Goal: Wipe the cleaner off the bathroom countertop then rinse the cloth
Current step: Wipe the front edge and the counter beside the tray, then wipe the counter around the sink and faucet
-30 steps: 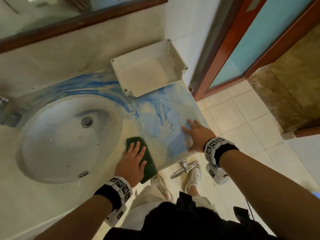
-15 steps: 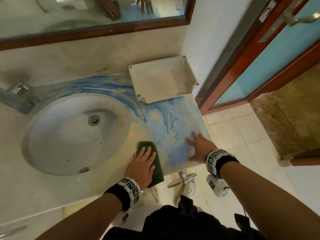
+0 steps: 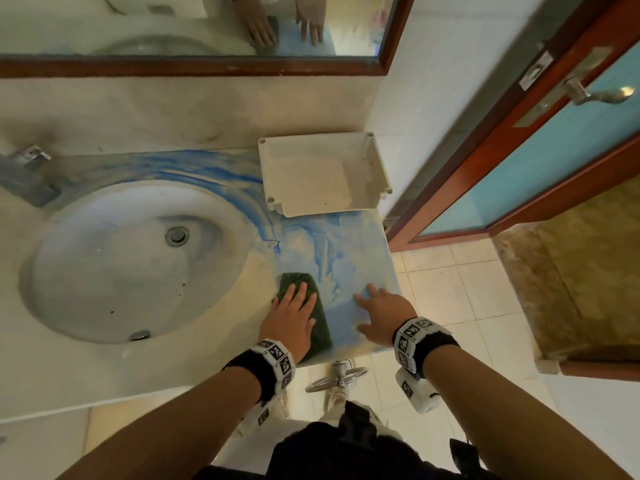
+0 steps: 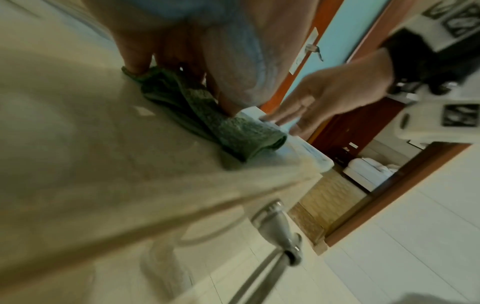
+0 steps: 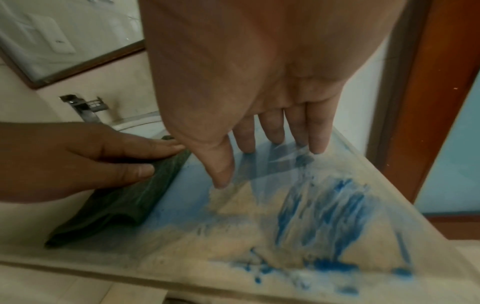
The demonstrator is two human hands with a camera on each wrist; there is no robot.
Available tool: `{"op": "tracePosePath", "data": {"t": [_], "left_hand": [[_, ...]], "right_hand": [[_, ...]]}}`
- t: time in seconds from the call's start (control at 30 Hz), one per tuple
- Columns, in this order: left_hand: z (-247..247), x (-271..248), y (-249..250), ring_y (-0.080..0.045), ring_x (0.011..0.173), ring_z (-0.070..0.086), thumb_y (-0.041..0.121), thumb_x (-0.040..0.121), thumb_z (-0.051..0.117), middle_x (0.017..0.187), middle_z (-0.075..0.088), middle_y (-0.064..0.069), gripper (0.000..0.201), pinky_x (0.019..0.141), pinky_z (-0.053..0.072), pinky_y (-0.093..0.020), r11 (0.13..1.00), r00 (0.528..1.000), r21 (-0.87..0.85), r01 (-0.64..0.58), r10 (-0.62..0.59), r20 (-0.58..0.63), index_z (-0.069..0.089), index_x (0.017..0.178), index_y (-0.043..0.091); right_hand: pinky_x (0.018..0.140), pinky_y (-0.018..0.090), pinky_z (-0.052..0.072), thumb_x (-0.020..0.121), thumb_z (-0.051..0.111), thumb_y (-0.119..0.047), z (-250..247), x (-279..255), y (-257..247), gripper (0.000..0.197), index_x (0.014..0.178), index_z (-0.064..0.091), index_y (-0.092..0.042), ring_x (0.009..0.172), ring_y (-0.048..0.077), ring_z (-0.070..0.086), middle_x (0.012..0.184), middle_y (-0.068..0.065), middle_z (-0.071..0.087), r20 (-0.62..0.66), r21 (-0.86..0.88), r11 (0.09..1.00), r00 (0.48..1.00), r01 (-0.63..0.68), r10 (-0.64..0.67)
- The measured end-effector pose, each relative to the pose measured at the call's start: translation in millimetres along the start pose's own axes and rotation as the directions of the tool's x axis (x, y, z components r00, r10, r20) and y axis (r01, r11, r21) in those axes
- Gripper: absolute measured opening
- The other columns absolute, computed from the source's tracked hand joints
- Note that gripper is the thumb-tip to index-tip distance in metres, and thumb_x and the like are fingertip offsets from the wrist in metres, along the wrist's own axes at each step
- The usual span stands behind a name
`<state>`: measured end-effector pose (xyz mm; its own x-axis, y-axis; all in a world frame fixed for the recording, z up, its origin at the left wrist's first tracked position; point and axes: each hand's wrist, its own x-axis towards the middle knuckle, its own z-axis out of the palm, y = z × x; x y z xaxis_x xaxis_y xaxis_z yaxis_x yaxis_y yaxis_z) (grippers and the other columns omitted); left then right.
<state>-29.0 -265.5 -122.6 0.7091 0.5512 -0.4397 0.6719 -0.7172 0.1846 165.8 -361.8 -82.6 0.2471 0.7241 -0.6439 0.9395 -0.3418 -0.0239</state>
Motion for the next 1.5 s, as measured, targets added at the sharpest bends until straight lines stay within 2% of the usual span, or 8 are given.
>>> {"op": "tracePosePath", "data": {"t": [0.23,0.37,0.5,0.7,0.83,1.17,1.27,1.5], "left_hand": [[-8.5,-4.1,28.6,-0.022,0.149,0.009,0.036,0.101,0.032,0.163,0.006,0.002,0.055,0.118,0.023,-0.041,0.996,0.998,-0.061,0.064,-0.062,0.024,0.022,0.154,0.025],[-48.7,3.4,25.5,-0.020,0.110,0.061,0.039,0.097,0.039,0.118,0.062,0.008,0.030,0.089,0.048,-0.032,0.947,0.966,-0.206,0.245,-0.256,-0.030,0.062,0.114,0.028],[-104.1,41.7,6.1,-0.027,0.080,0.059,0.036,0.094,0.044,0.079,0.057,0.000,0.027,0.073,0.042,-0.029,0.763,0.807,-0.443,0.472,-0.576,-0.133,0.059,0.080,0.019],[-131.9,106.5,-47.2,-0.028,0.080,0.069,0.048,0.066,0.058,0.079,0.073,-0.005,0.039,0.082,0.058,-0.044,0.242,0.588,-0.900,0.363,-0.809,0.019,0.071,0.079,0.013],[-139.4,129.1,-44.6,-0.026,0.098,0.062,0.033,0.088,0.062,0.098,0.066,-0.005,0.028,0.085,0.043,-0.025,0.220,0.521,-0.889,0.402,-0.853,0.024,0.069,0.104,0.010],[-109.5,165.3,-54.3,-0.025,0.069,0.058,0.043,0.075,0.058,0.077,0.062,-0.020,0.044,0.066,0.050,-0.038,0.010,0.522,-0.946,0.324,-0.836,0.170,0.061,0.082,0.000],[-90.2,169.6,-68.2,-0.024,0.067,0.056,0.037,0.061,0.061,0.079,0.059,-0.018,0.033,0.062,0.047,-0.037,-0.120,0.555,-0.947,0.299,-0.785,0.275,0.053,0.078,0.010],[-119.0,128.5,-45.0,-0.013,0.068,0.055,0.015,0.099,0.051,0.082,0.056,0.001,0.022,0.069,0.047,-0.027,-0.158,0.643,-0.935,0.316,-0.689,0.334,0.050,0.078,0.021]], "right_hand": [[0.096,0.036,0.048,0.091,0.049,-0.047,-23.7,16.5,30.6,0.042,0.130,0.057,-0.033,0.114,0.026,0.059,0.126,0.001,0.061,-0.084,0.035,0.999,0.996,0.022,-0.019],[0.079,0.029,0.048,0.092,0.053,-0.031,-42.4,34.1,57.0,0.021,0.105,0.070,-0.027,0.101,0.025,0.063,0.108,0.001,0.068,-0.160,0.174,0.983,0.987,0.053,-0.025],[0.070,0.030,0.054,0.083,0.068,-0.042,-71.7,66.9,87.3,0.028,0.068,0.062,-0.019,0.074,0.017,0.067,0.070,-0.004,0.068,-0.236,0.512,0.859,0.960,-0.007,0.149],[0.076,0.041,0.058,0.085,0.058,-0.051,-117.5,114.8,114.7,0.028,0.075,0.059,-0.024,0.074,0.018,0.069,0.069,-0.004,0.070,-0.295,0.698,0.716,0.920,0.023,0.259],[0.075,0.044,0.059,0.080,0.049,-0.066,-133.7,133.7,126.3,0.046,0.075,0.061,-0.021,0.074,0.023,0.070,0.070,-0.002,0.072,-0.195,0.791,0.610,0.926,-0.048,0.325],[0.075,0.038,0.056,0.095,0.057,-0.044,-123.3,148.6,129.2,0.029,0.103,0.062,-0.016,0.086,0.022,0.069,0.097,0.004,0.069,0.090,0.990,0.086,0.972,-0.111,0.215],[0.069,0.034,0.053,0.098,0.052,-0.038,-120.6,148.0,125.3,0.022,0.095,0.060,-0.017,0.080,0.022,0.067,0.094,0.005,0.068,0.075,0.996,0.033,0.976,-0.084,0.204],[0.069,0.036,0.052,0.100,0.050,-0.028,-117.3,137.8,124.8,0.025,0.088,0.060,-0.008,0.067,0.020,0.058,0.083,0.009,0.063,0.041,0.997,0.052,0.979,-0.052,0.200]]}}
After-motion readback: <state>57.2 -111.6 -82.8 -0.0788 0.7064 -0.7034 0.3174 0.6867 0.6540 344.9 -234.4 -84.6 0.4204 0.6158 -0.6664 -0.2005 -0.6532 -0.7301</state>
